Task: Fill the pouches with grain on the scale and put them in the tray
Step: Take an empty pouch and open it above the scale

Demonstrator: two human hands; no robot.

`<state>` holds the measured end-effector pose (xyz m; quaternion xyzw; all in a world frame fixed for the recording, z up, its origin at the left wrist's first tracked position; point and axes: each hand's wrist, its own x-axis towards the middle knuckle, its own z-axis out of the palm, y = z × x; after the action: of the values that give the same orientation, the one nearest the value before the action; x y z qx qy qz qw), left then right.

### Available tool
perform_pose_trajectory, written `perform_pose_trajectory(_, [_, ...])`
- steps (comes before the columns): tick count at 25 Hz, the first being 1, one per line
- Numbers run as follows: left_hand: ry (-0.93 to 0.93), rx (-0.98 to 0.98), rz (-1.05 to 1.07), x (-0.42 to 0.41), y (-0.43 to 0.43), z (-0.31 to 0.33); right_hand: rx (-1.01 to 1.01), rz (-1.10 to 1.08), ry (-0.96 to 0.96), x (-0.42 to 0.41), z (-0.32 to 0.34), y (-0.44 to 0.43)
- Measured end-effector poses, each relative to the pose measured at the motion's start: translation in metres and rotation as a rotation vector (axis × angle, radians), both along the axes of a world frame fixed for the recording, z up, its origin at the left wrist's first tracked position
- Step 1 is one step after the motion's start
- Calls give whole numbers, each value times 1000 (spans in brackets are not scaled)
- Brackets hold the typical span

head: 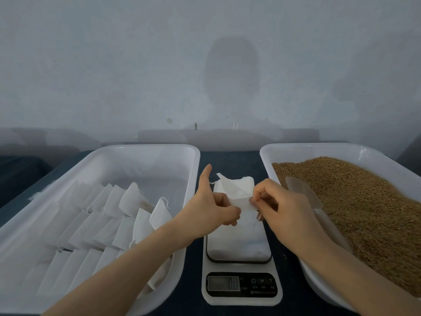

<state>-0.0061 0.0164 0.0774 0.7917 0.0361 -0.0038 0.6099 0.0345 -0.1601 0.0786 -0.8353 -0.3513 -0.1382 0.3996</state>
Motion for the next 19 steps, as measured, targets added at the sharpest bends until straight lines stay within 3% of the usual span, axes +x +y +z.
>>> perform_pose_trajectory(3, [30,25,-23,0,-1,1,63,22,28,-2,4,-1])
perform_pose_trajectory(6, [49,23,28,2,1,1,185,30,212,1,13,-3])
perform_pose_trajectory(12, [-66,-327,109,4,8,0,162,41,356,0,17,-5])
perform_pose_trajectory(19, [-193,-140,157,5,7,-5,177,48,616,3,16,-6])
